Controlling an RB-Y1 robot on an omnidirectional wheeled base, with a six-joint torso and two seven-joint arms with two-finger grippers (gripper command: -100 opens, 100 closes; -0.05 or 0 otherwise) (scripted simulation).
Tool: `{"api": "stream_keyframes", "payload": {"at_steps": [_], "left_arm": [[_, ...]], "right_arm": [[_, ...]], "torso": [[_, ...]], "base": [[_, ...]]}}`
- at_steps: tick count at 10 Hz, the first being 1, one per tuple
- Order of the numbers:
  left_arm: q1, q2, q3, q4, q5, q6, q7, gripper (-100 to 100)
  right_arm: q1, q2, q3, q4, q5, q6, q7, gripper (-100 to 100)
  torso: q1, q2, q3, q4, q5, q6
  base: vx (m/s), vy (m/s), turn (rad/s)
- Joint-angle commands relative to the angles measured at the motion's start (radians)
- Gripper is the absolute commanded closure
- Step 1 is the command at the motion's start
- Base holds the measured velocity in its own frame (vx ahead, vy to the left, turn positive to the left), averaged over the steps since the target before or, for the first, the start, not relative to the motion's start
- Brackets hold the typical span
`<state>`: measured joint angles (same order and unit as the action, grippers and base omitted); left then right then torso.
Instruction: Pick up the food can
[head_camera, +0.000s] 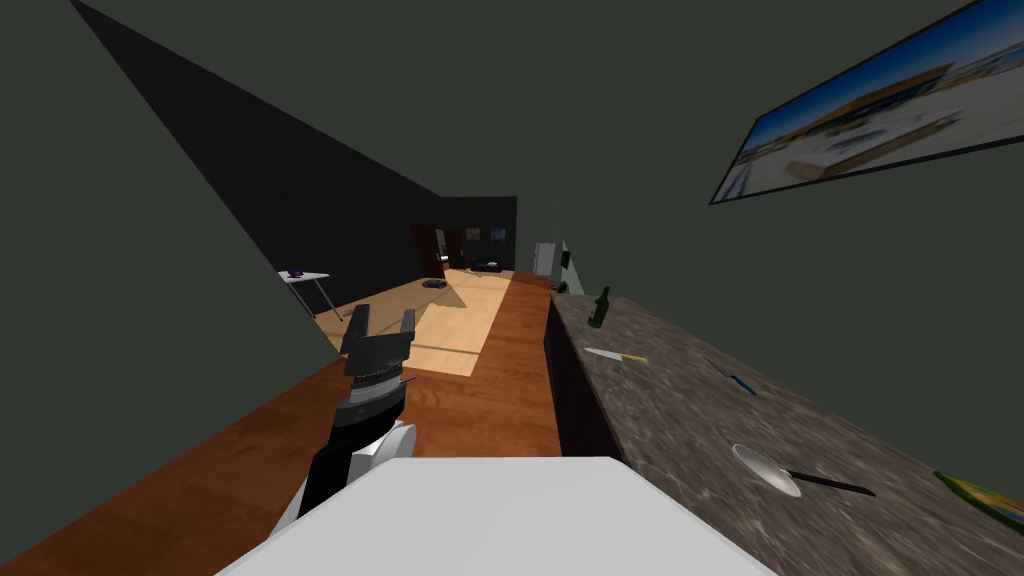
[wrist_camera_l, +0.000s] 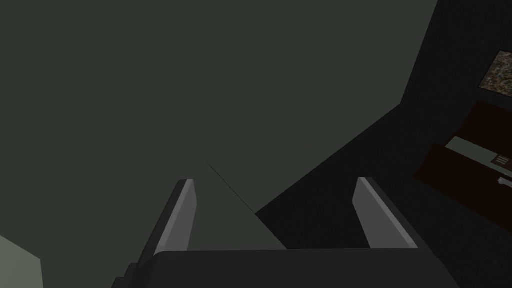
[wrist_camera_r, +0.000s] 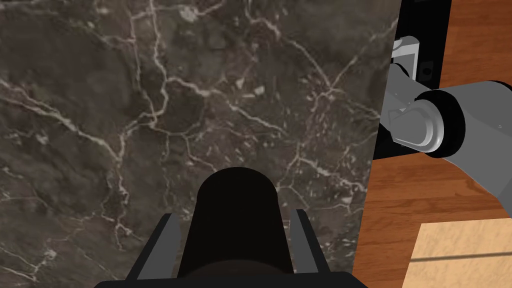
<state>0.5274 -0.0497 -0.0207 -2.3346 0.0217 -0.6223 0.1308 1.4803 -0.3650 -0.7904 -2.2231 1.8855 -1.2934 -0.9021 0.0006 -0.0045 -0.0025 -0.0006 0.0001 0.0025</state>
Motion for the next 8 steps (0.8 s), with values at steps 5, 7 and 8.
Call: {"api": "stream_keyframes", "payload": {"at_steps": [5,7,8], "left_arm": [[0.0,0.0,0.0,0.0,0.0,0.0,0.0,0],[0.0,0.0,0.0,0.0,0.0,0.0,0.0,0],[0.0,0.0,0.0,0.0,0.0,0.0,0.0,0]], "right_arm": [[0.03,-0.002,-0.041,-0.049,-0.029,-0.031,-0.02,100],[0.036,-0.004,-0.049,-0.054,-0.037,-0.035,-0.02,100],[0.037,-0.004,-0.051,-0.057,-0.037,-0.037,-0.023,0]], "torso": [[0.0,-0.001,-0.001,0.0,0.001,0.001],[-0.001,-0.002,-0.001,-0.001,0.001,0.0],[0.0,-0.001,-0.001,0.0,0.0,0.0]], "base": [[0.008,-0.008,-0.019],[0.014,-0.021,-0.013],[0.0,0.0,0.0]]}}
